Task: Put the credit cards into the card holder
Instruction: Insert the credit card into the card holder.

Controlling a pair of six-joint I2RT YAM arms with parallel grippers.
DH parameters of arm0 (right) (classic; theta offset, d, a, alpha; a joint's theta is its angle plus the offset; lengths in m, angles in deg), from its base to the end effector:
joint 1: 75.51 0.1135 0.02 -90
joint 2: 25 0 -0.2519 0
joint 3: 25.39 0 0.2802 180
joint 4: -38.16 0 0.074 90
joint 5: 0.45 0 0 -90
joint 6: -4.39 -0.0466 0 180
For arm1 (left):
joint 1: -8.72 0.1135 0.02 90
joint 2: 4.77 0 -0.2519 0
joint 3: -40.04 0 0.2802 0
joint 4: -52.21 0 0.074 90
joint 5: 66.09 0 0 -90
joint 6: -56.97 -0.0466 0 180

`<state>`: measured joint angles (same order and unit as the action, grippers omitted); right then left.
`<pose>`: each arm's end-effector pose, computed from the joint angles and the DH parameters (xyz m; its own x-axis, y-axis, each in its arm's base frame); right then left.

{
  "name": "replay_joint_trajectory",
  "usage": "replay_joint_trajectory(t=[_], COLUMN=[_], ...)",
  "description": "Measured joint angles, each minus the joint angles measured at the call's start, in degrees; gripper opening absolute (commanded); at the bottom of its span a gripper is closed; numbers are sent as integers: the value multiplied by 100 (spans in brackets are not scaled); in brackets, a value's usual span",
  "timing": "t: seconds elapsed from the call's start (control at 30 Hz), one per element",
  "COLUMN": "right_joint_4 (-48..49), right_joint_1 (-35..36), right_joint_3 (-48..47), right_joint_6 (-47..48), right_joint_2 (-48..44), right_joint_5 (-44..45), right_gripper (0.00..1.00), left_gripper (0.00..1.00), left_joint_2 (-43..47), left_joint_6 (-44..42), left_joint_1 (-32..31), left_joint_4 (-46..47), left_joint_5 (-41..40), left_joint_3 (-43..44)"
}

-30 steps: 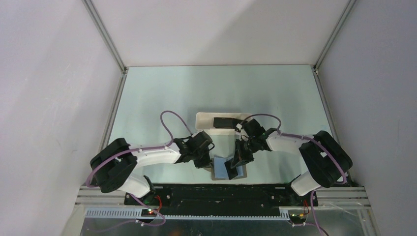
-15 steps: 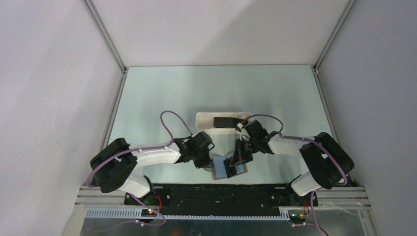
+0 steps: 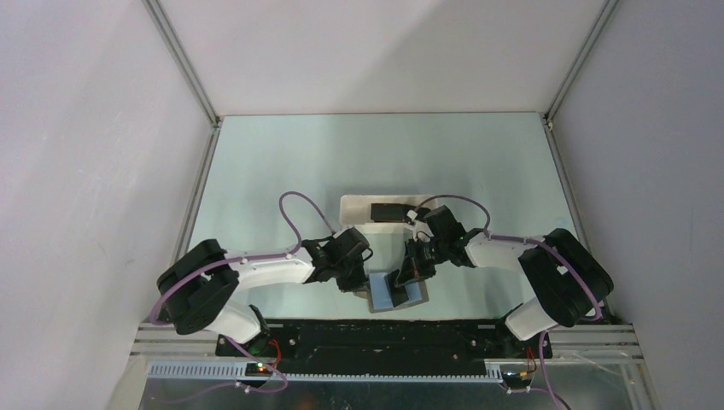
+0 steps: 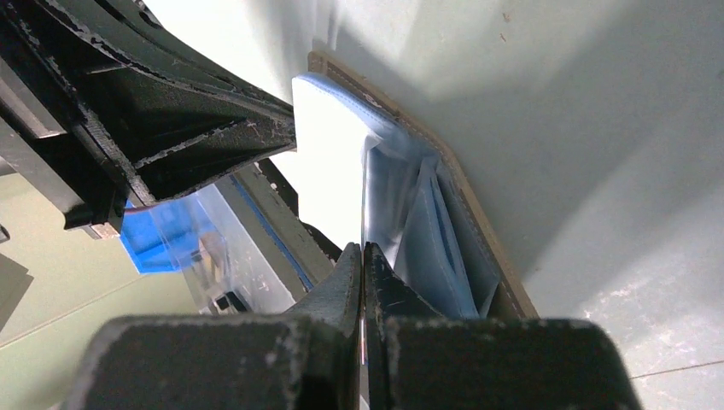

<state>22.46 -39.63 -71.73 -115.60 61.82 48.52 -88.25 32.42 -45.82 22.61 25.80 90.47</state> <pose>0.2089 0.1888 0.0924 -0.9520 -0.2232 -0.2095 -0.3029 0.5873 0.7506 0.1621 -0.2303 0.1039 -0.9626 -0.2156 -0.1642 -0.1268 0.8938 -0.4301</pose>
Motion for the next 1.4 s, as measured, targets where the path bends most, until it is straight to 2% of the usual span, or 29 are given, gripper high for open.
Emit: replay_joint_trajectory(t=[0.33,0.93,1.33,1.4], right_joint_4=[20,-68,616,717], right_joint_1=[-74,-59,243,243], right_joint_3=[-79,-68,133,199], right_joint_6=[98,-149,-793,-927], right_joint_2=[363,59,105,109], right_joint_5=[-127,527,667,686], right_gripper=[0,0,0,5], left_gripper=[0,0,0,0], left_joint_2=[-15,-20,-22,-22], left_joint_6=[-7,-7,-7,-7], left_joint_1=[0,0,0,0], left_joint_4=[-17,-17,-24,-22], left_joint_5=[0,0,0,0], left_joint_3=[22,22,26,26])
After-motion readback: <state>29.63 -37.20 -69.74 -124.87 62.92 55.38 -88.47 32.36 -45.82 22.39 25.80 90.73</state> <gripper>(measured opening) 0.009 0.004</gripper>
